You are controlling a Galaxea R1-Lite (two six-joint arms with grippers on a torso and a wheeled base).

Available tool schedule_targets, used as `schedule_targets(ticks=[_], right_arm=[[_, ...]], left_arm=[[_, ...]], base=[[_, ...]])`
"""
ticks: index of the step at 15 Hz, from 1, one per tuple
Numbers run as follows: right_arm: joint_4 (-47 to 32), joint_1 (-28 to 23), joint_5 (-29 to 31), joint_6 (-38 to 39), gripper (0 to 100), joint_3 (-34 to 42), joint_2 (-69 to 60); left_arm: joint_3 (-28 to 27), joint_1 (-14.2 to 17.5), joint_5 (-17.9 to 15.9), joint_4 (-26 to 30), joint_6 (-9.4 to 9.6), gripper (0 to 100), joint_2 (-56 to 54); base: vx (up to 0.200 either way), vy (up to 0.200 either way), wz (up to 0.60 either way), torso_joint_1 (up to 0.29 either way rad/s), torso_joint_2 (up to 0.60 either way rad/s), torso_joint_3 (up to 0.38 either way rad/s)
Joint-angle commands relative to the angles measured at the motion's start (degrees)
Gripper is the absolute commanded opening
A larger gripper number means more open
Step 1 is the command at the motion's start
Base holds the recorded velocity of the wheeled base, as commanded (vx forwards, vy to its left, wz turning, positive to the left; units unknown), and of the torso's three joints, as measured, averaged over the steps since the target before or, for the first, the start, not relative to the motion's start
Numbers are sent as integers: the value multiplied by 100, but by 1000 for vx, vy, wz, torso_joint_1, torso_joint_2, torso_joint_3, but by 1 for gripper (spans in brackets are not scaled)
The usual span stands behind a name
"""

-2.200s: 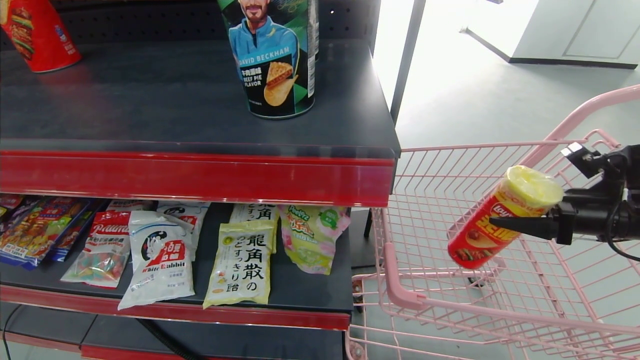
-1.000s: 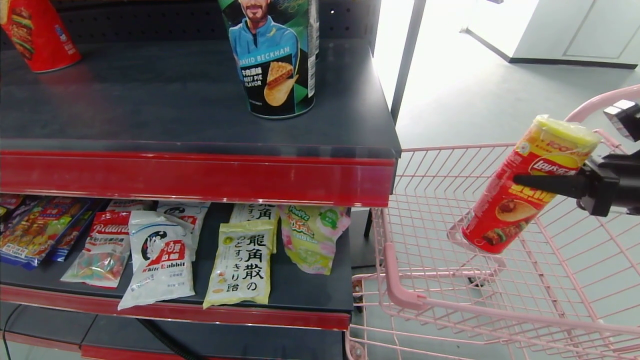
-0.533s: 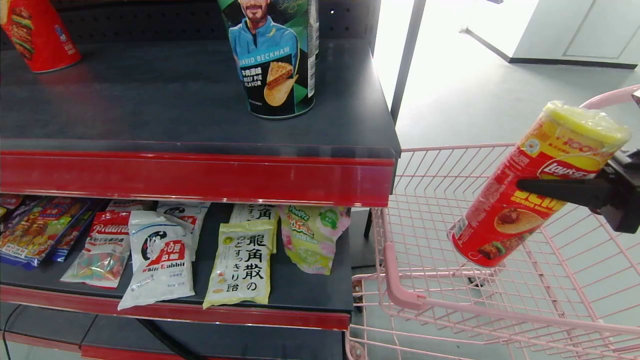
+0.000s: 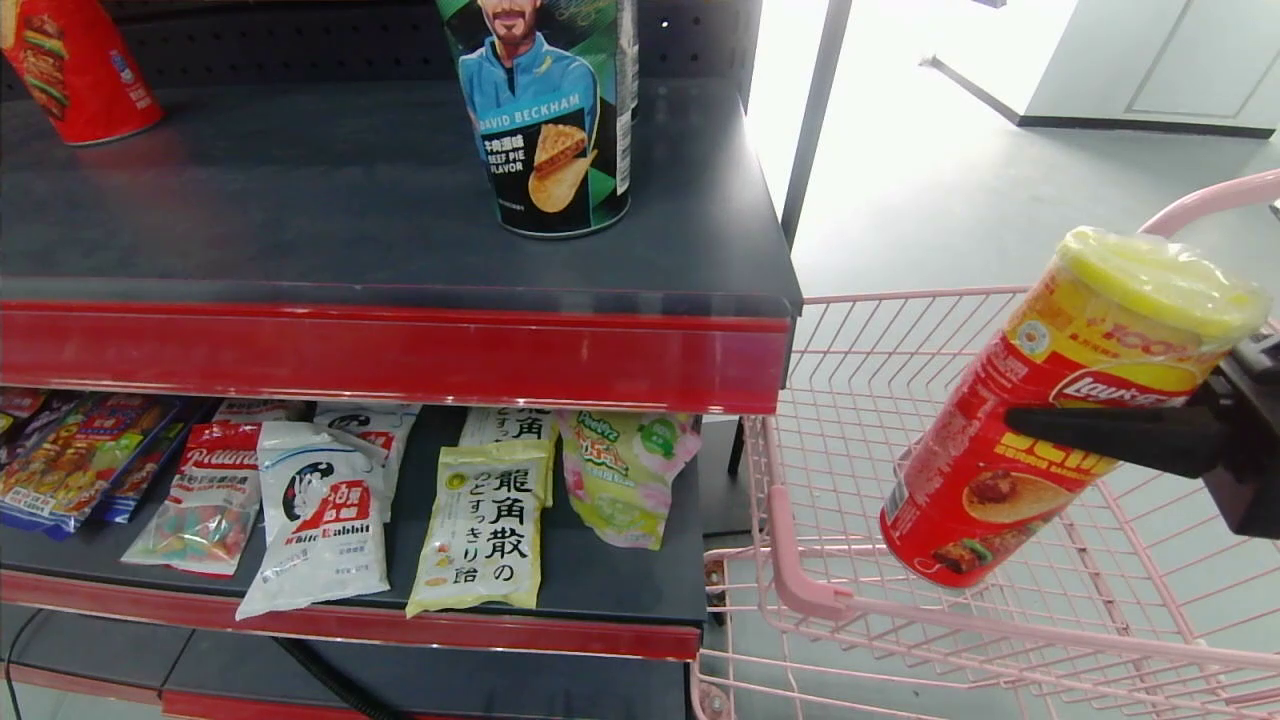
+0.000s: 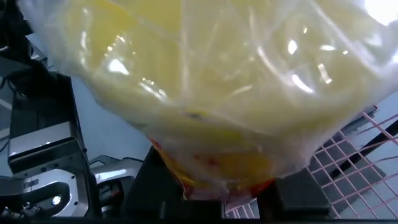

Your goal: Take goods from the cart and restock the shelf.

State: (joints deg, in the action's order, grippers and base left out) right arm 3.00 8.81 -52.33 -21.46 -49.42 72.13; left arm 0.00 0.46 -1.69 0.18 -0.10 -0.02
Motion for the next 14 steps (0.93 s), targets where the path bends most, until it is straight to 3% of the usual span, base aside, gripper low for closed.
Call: schedule_targets(ticks=[1,5,14], right_arm=[[17,94,109,-43,0,161,-208],[8,-11,549,-236,0,161,-217],[17,-20,540,-228,0,143,-112]], left_arm=[[0,-2,-6,-1,1,100,2],[-9,6,2,-1,1,100,2],[0,-2,-6,-1,1,100,2]], base=[[0,0,0,0,0,0],[0,0,0,0,0,0],[0,0,0,0,0,0]])
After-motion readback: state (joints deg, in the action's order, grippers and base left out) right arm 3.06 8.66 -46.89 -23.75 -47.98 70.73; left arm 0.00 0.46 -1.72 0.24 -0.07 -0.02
